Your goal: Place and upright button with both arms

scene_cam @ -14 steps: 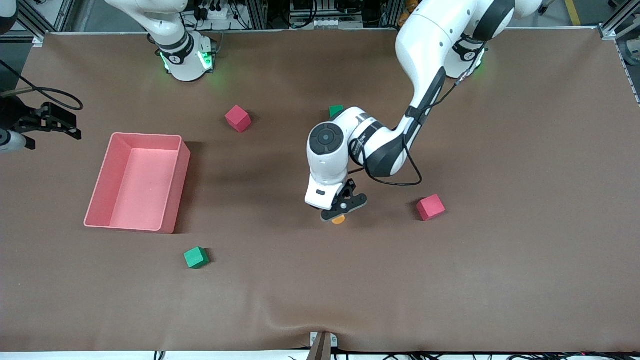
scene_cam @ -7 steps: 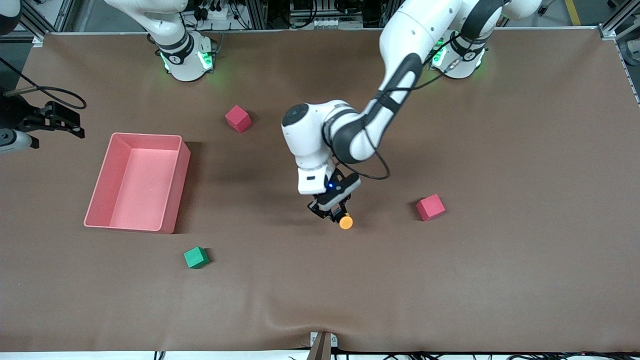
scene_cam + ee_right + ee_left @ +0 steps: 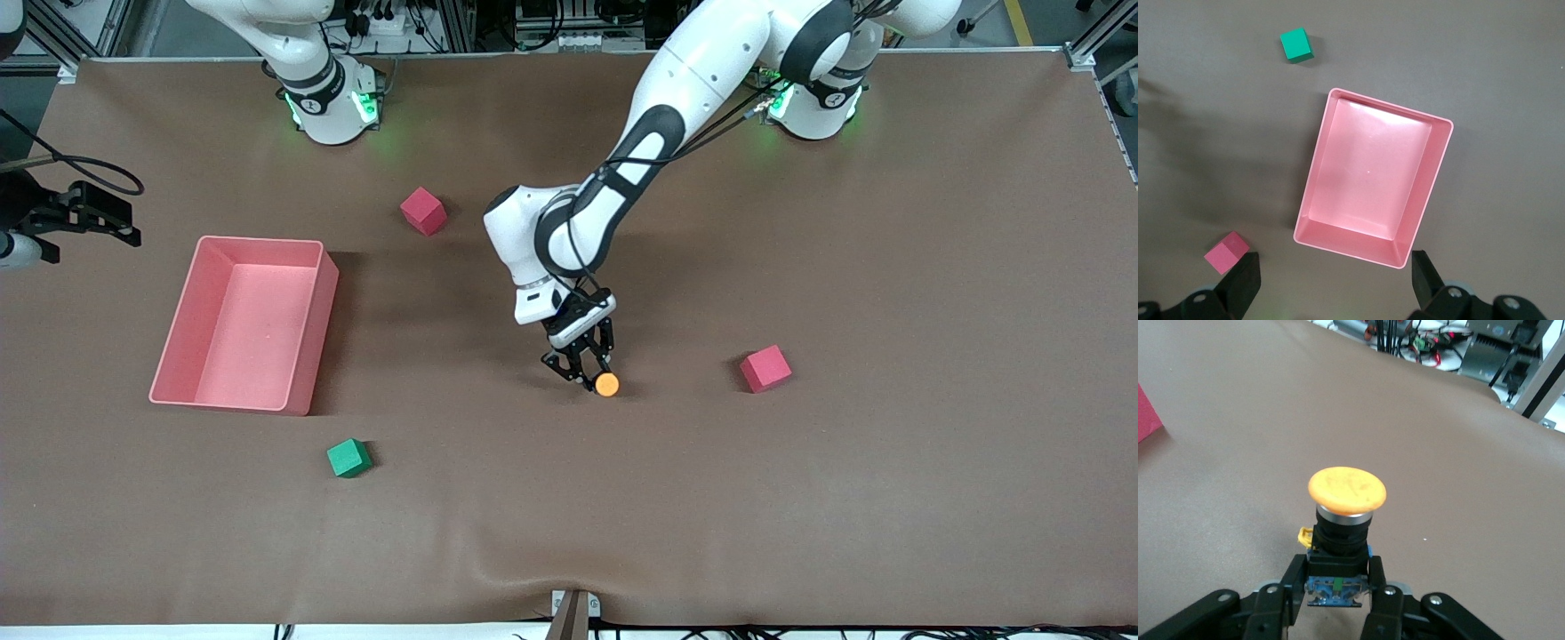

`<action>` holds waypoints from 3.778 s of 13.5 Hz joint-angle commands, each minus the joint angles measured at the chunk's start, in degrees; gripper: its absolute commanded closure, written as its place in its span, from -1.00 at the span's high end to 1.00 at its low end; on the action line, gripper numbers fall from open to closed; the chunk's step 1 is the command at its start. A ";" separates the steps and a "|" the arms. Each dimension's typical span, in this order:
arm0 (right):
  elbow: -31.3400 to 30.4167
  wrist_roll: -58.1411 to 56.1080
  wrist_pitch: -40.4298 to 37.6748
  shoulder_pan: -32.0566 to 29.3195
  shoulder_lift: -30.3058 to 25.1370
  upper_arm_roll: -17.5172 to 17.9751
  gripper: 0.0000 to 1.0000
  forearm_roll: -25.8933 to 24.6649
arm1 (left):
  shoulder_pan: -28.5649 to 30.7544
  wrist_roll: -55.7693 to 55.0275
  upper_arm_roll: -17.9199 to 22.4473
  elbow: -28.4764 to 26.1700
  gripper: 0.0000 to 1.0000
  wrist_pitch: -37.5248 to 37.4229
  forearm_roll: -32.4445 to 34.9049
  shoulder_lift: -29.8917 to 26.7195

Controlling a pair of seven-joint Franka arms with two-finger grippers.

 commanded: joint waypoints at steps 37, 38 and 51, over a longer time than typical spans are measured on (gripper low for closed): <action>0.18 -0.44 -1.56 -2.77 -0.37 0.59 1.00 0.07 | 4.24 36.49 -1.39 0.97 1.00 -18.31 -31.63 -27.16; 0.10 -0.44 -1.56 -2.77 -0.37 0.59 1.00 0.07 | 6.52 40.19 -1.39 0.97 1.00 -18.84 -34.09 -29.10; 0.27 -0.35 -2.00 -2.42 -0.37 0.77 1.00 1.65 | 40.80 84.60 -1.65 1.14 1.00 -23.67 -56.88 -41.68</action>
